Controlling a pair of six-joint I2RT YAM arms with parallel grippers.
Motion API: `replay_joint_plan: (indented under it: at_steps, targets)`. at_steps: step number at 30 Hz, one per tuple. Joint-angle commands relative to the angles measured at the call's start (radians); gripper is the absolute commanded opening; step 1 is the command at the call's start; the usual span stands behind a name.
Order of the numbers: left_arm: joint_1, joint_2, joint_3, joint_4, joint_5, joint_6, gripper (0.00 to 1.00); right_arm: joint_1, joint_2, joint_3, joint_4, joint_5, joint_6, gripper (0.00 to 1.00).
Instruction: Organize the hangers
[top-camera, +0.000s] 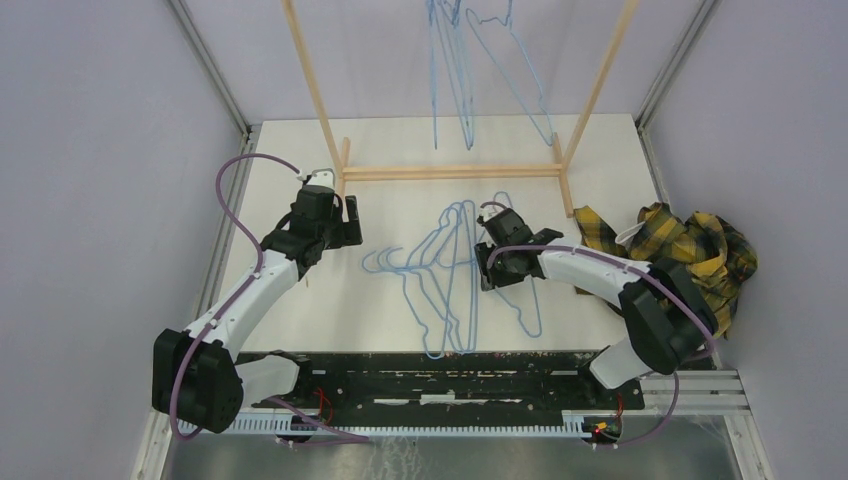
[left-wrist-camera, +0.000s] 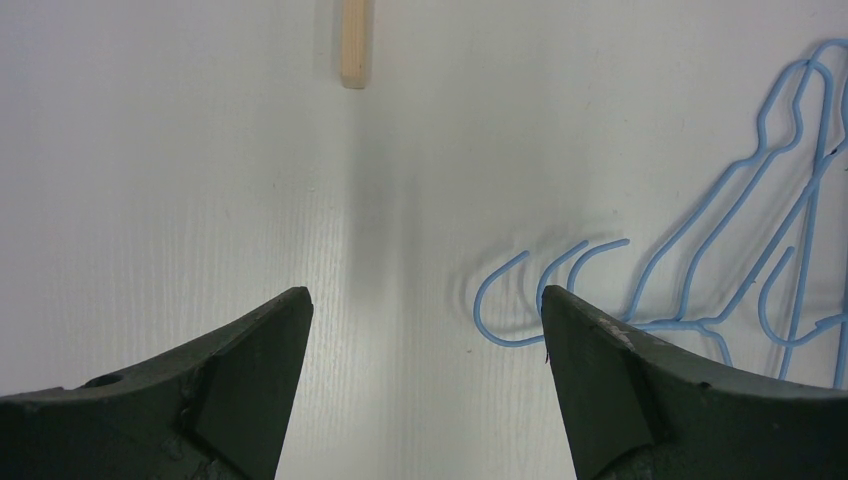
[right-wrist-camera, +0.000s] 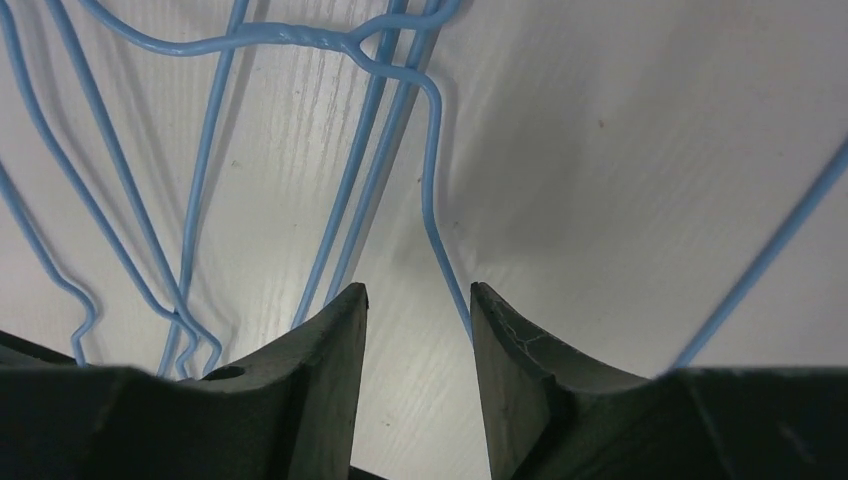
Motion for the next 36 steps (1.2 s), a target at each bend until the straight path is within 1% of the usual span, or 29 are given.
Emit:
replay_joint_plan:
  at_steps: [1,11,12,15,20,24,30,32,36]
  targets:
    - [-0.003,0.003,0.02,0.021,0.005,-0.018,0.92,0.028,0.054,0.018,0.104,0.032,0.001,0.5]
    - [-0.003,-0.007,0.013,0.014,0.007,-0.016,0.92,0.045,0.164,0.022,0.188,0.136,0.004,0.47]
    - [-0.002,-0.009,0.012,0.014,0.005,-0.015,0.92,0.047,0.172,0.022,0.193,0.14,0.003,0.43]
    - [-0.003,-0.009,0.014,0.013,0.004,-0.012,0.92,0.049,0.183,0.024,0.187,0.142,0.002,0.23]
    - [-0.002,-0.006,0.016,0.012,0.006,-0.015,0.92,0.05,0.115,-0.016,0.185,0.185,0.003,0.02]
    - [-0.003,-0.003,0.019,0.013,0.01,-0.016,0.92,0.049,0.024,-0.013,0.161,0.161,-0.008,0.01]
    - [-0.003,-0.005,0.019,0.013,0.009,-0.017,0.92,0.045,-0.206,0.026,0.046,0.079,-0.008,0.01]
    - [-0.002,-0.003,0.02,0.015,0.012,-0.018,0.92,0.023,-0.264,0.053,-0.009,0.055,0.0,0.01]
    - [-0.003,-0.003,0.02,0.024,0.025,-0.024,0.92,-0.08,-0.347,0.084,-0.051,-0.129,0.04,0.01]
